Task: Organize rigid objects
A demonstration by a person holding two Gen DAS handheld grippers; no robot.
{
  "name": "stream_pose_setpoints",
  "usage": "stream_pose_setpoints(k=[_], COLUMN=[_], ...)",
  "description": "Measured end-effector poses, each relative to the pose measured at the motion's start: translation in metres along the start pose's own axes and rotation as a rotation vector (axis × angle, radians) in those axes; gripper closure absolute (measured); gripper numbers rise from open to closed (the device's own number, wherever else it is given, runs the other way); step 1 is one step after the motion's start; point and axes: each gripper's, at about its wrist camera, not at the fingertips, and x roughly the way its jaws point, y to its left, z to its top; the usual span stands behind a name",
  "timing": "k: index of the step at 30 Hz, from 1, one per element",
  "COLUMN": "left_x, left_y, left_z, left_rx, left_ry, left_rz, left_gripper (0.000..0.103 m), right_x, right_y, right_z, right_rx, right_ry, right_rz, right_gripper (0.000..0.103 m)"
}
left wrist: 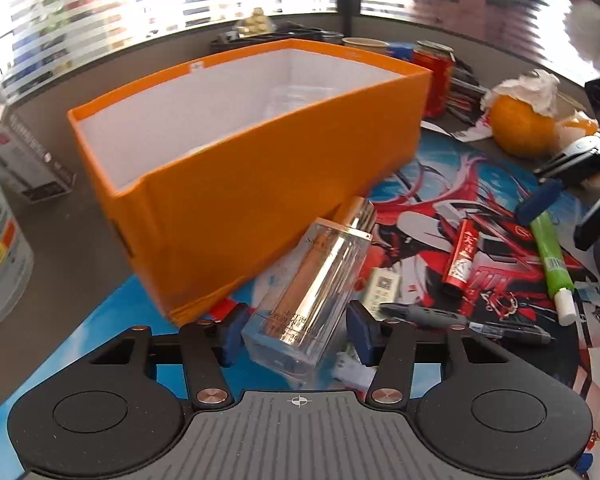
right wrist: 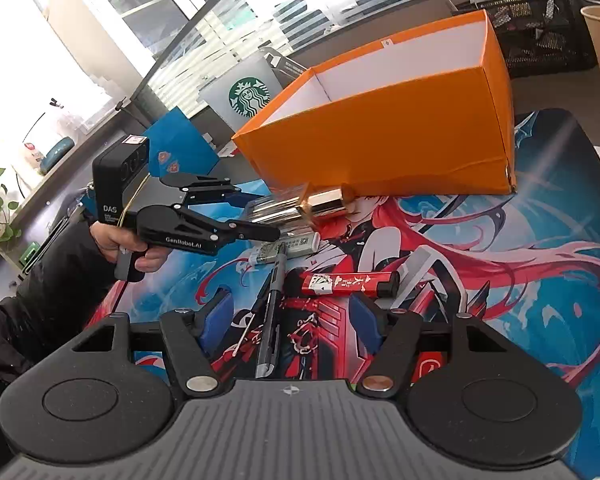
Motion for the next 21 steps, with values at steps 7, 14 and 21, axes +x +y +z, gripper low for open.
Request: stream_pose_setpoints(k=[7,14,21], left_x=[0.01,0.012,0.0], left_y=[-0.009,-0.023,-0.035], left_z=[0.008,0.01,0.015], left_rx=[-0.017,-0.054,-0.091], left_ry=[-0.018,-0.027,-0.073], left_rz=[-0.023,-0.002,-0.041], left_gripper=[0.053,0.056,0.064], right_x=[0.011,0.036,0.074], right_y=[0.011,0.058,0.08], right_z=[-0.005,-0.013,-0.024], right_rx=[-0.048,-0.241,-0.369], right_ry=[0.043,0.062,0.157], right_rz=[-0.039,-0.15,-0.225], right_gripper=[0.039,0.04,0.053])
